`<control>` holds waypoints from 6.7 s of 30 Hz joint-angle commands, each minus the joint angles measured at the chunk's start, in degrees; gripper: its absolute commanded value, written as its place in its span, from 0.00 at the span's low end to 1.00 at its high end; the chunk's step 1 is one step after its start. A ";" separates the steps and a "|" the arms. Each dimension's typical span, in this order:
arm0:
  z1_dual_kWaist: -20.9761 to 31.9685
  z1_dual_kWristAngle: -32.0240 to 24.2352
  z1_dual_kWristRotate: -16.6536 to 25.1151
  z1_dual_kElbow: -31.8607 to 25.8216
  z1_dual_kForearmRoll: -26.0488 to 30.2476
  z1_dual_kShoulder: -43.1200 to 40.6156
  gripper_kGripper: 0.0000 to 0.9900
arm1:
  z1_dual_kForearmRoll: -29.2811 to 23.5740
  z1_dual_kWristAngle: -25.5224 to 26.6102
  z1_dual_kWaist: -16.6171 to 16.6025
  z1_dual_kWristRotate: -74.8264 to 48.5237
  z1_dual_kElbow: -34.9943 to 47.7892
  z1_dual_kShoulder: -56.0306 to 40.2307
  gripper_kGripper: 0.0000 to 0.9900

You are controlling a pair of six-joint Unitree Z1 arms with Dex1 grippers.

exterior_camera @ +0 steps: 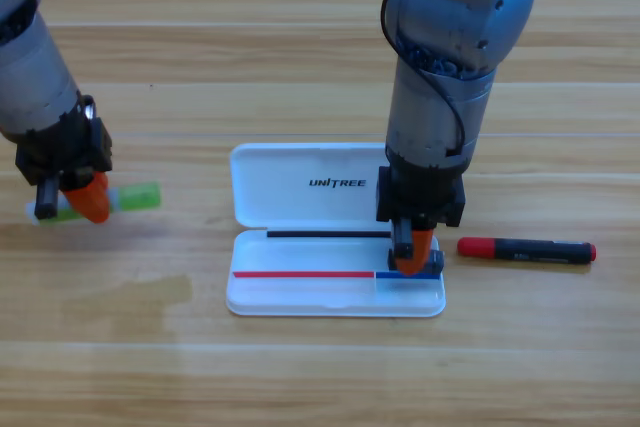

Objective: Clean up eraser and pencils

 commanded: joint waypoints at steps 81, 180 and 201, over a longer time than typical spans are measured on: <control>-24.52 0.18 -6.99 -21.40 10.35 16.74 0.00 | -12.21 -4.12 -16.27 -16.28 21.43 -1.44 0.76; -0.88 -1.84 -4.79 -10.85 15.45 -15.78 1.00 | -0.44 -3.59 3.15 -6.62 -7.04 7.52 0.00; -0.88 -1.84 -4.97 -10.59 13.78 -15.69 1.00 | 4.57 3.44 6.14 -5.12 -1.68 -20.43 0.95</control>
